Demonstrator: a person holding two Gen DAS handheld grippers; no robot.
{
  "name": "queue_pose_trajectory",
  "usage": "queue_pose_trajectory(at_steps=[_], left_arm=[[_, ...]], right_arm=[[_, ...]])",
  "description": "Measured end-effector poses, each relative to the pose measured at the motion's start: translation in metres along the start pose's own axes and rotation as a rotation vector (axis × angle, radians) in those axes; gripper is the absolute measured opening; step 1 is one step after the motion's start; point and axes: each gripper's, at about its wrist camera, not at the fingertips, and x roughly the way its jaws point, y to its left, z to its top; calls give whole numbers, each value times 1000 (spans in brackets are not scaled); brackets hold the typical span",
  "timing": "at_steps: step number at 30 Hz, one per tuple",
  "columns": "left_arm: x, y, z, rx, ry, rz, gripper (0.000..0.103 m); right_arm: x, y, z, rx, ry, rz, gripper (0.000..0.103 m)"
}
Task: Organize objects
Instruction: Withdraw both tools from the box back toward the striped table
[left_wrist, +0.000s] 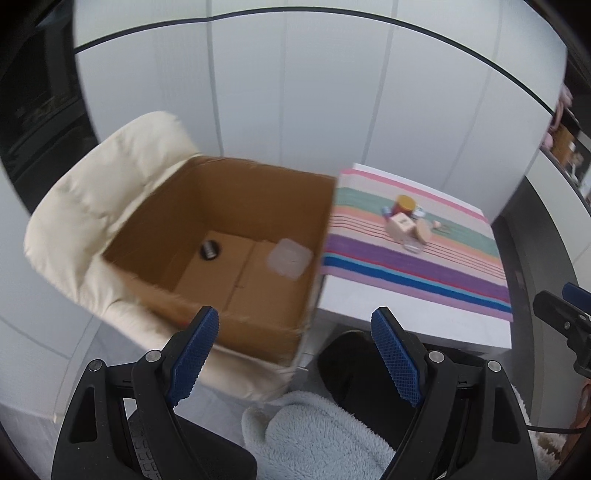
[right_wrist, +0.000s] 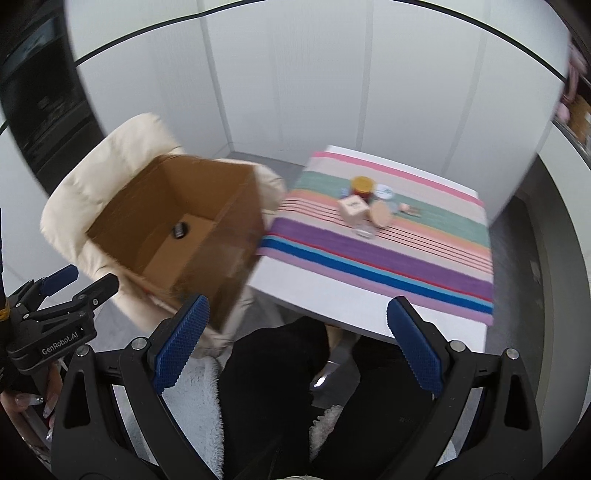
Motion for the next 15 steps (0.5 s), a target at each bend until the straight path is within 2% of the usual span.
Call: queue_pose_trajectory(at_steps=[11,15], left_arm=[[39,-100,6,200,56,-81,86],[52,-124,9,231,87,-102,86]], right_arm=[[-8,-121,-23,237,11,-133,99],[-3,-154,-31,298,18,-156,99]])
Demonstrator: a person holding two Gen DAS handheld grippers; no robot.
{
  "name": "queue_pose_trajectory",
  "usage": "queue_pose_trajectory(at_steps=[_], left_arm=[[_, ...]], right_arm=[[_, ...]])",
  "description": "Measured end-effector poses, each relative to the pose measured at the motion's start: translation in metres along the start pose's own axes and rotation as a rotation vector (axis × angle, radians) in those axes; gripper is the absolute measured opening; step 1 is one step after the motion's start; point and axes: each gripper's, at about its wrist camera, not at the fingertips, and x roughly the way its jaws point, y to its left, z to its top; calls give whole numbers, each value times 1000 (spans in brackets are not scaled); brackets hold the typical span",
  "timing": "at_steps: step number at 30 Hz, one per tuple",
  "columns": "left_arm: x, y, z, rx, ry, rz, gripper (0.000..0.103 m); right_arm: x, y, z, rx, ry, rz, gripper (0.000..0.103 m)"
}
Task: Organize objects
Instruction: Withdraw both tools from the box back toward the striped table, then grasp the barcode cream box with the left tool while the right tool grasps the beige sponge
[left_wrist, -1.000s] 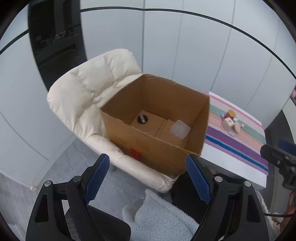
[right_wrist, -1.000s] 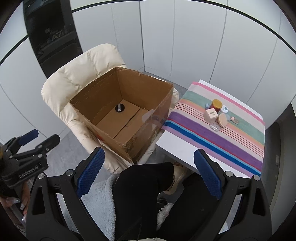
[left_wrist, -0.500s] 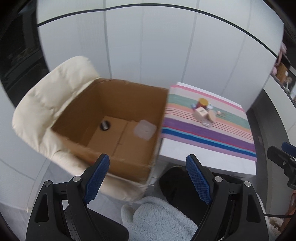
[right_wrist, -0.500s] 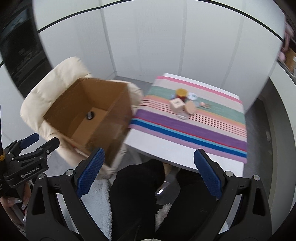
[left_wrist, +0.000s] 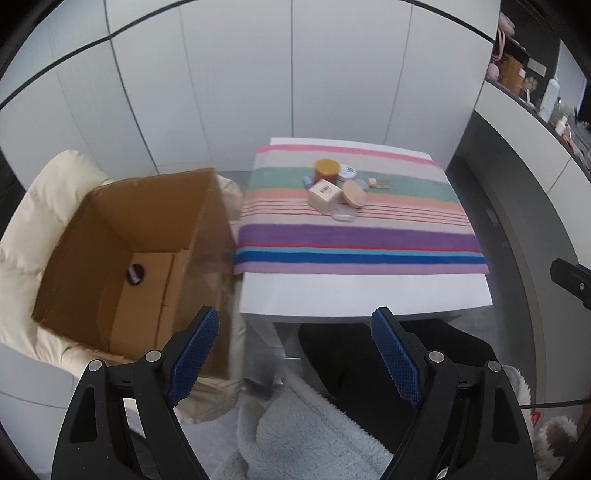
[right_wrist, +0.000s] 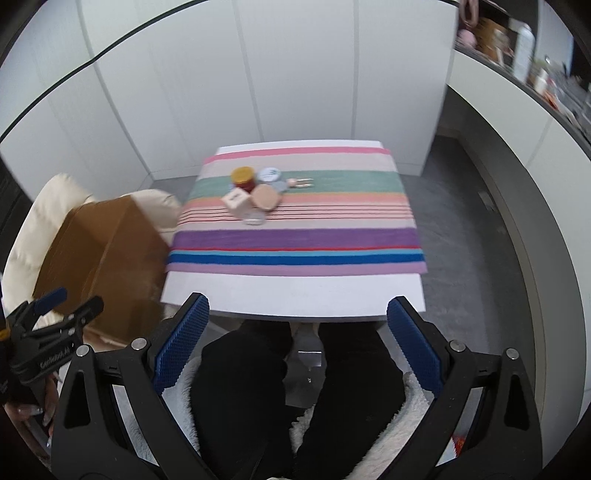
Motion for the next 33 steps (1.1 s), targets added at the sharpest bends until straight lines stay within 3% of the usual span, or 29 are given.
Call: queue_pose_trajectory(at_steps=[8,13,17,21,28,33], left_arm=[[21,-5,36,-13,-17,29,86],[39,3,67,-19,-37,79,86],[65,9,93,-39,-3,76,86],[98,7,122,-35,36,42,86],[192,-16,167,85,99,15,88],[269,-17,179,42,192,-12,88]], right_arm=[[31,-25,17,22,13,-16,99],[63,-21,40,3,11,4,99],[98,-9,60,-52,30,17,99],[142,5,79,-103,54,56,99],[220,24,107,-191,48,123,99],[285,33,121,-246,48,224,99]])
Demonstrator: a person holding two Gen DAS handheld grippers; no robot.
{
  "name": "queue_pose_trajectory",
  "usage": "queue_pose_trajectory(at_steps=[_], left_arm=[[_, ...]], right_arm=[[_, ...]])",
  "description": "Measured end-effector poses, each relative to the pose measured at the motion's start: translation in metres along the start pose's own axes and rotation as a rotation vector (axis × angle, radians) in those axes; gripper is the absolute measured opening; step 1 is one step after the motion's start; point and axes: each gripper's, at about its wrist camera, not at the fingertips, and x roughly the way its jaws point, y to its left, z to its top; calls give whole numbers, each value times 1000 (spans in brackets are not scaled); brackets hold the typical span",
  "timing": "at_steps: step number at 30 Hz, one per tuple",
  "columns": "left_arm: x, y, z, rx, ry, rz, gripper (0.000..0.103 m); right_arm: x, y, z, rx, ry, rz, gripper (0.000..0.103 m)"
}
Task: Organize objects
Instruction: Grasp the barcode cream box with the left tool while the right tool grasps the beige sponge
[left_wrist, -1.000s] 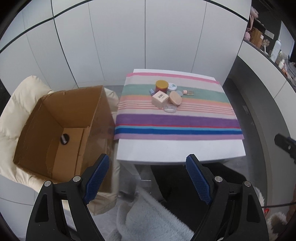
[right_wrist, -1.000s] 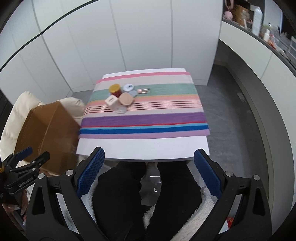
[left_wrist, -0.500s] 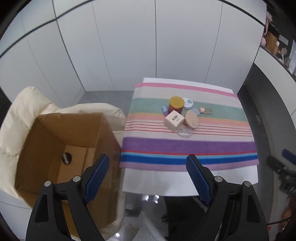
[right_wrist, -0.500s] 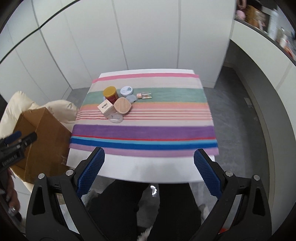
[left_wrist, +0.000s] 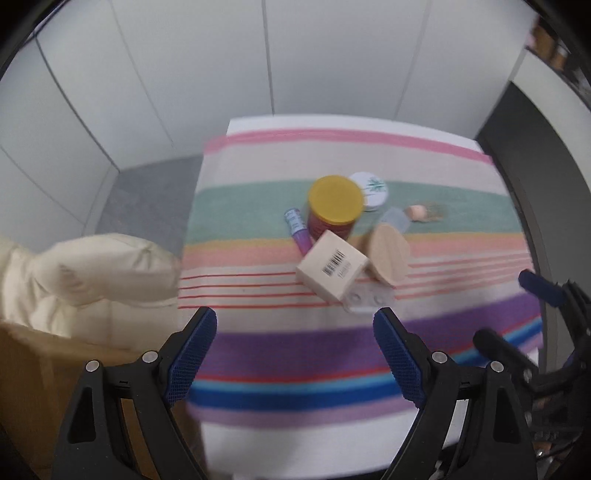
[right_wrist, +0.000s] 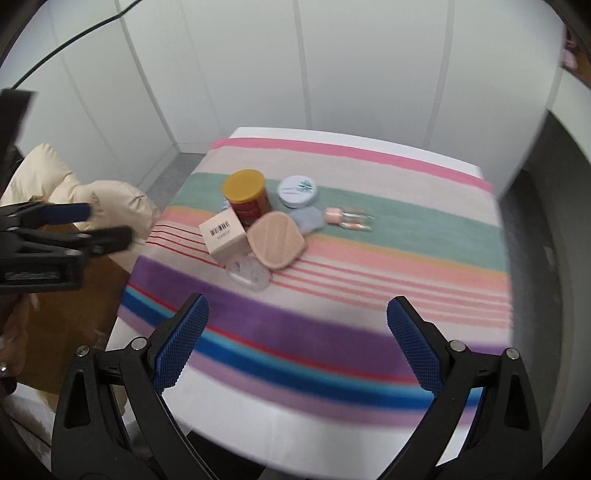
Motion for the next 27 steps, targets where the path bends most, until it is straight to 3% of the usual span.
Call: queue_pose_trajectory(at_steps=[2,4,6,10,11,12,13,15,20,23,25,27], left_arm=[[22,6,7,-45,27,-14,88],[38,11,10,-78,42,-27,88],[46,11,11,-80,46,-33,88],[55,8,10,-43,39,-32,88],[56,9,9,-33,37,-40,88],[57,6,9,-23,37,-46,88],[59,4,10,-11,36,-54,88],[63,-3,10,16,35,-63,88],[76,-27,15,58,38,-55,88],[96,-40,24,76,74,-69,88],[111,-38,31,36,78,-57,85],[116,-38,33,21,61,-46,60]], right_arm=[[26,-5,6,-1,9,65,99],[55,-5,13,-39,29,71,99],[80,2,18,-107,36,44,99],[131,9,26,-138,72,94,98],[139,9,27,-127,77,114,93],[149,9,27,-113,89,122,78],[153,7,28,-102,89,123,71],[149,1,28,-64,64,115,59],[121,-21,18,4,16,114,45],[100,-38,13,41,4,94,43],[87,-46,10,62,-11,78,43],[77,-56,7,81,-23,56,43]])
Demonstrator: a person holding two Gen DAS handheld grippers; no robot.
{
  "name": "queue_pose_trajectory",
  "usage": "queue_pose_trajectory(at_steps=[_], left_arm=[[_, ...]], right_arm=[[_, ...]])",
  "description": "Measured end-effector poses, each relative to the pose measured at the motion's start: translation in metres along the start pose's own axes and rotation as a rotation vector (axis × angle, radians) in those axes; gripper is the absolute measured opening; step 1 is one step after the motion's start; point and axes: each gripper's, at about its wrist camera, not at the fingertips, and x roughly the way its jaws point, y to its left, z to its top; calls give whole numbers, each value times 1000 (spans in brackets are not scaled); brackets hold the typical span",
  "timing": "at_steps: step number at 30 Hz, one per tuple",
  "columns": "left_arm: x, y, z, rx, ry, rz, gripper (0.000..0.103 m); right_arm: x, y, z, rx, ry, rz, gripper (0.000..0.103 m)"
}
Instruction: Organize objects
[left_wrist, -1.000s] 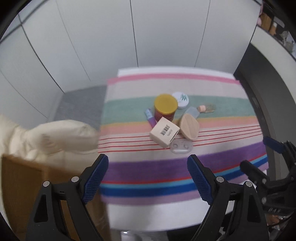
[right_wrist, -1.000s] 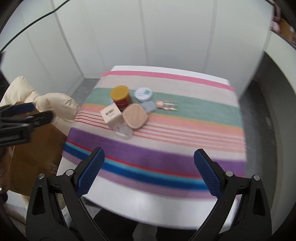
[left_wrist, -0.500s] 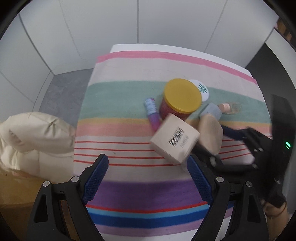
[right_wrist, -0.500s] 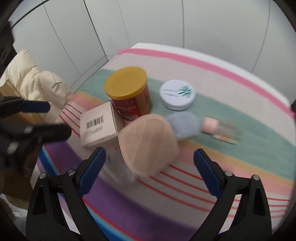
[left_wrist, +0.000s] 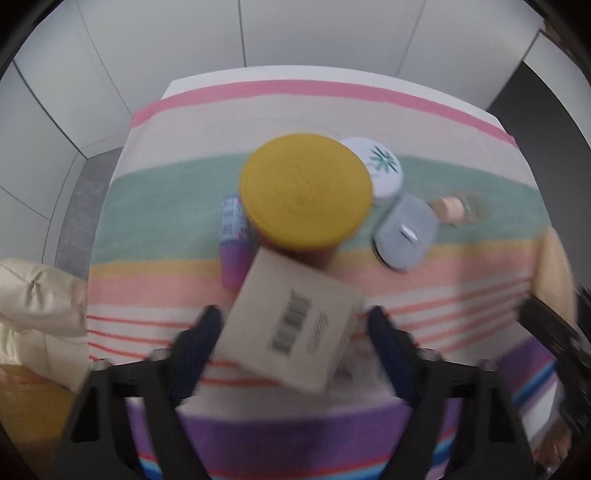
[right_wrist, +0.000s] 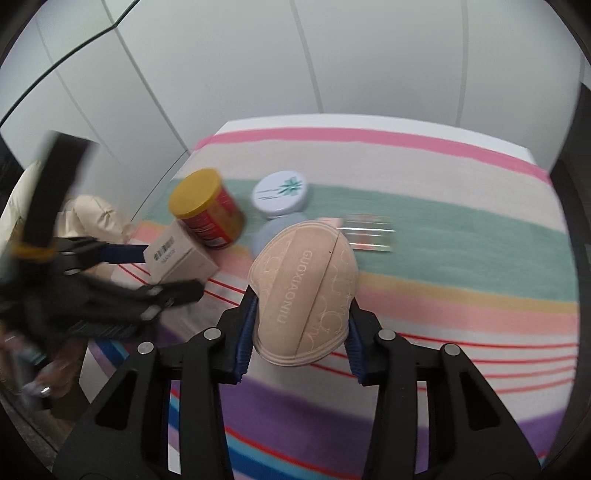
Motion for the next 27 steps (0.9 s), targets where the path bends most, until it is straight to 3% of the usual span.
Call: queue_pose_trajectory(at_steps=[4,11,14,21,27], left_arm=[[-6,8,0,-74,-47,-48,54],[-44,-1,-2,-23,-90,52,54],[-67,1,0,-54,-101,43,54],[-141,5,8,-100,-181,90,54],[-219,10,7,-128,-251,107,54]], right_arm=[[-8,-13,-4,33,7,-27,43],[-22,-29,-2,79,13,-68,41],[-39,-26,4,139,-12,-124,40],[-93,-5,34,153,-59,-194,35],[-154,24,62,122,-112,-200,34]])
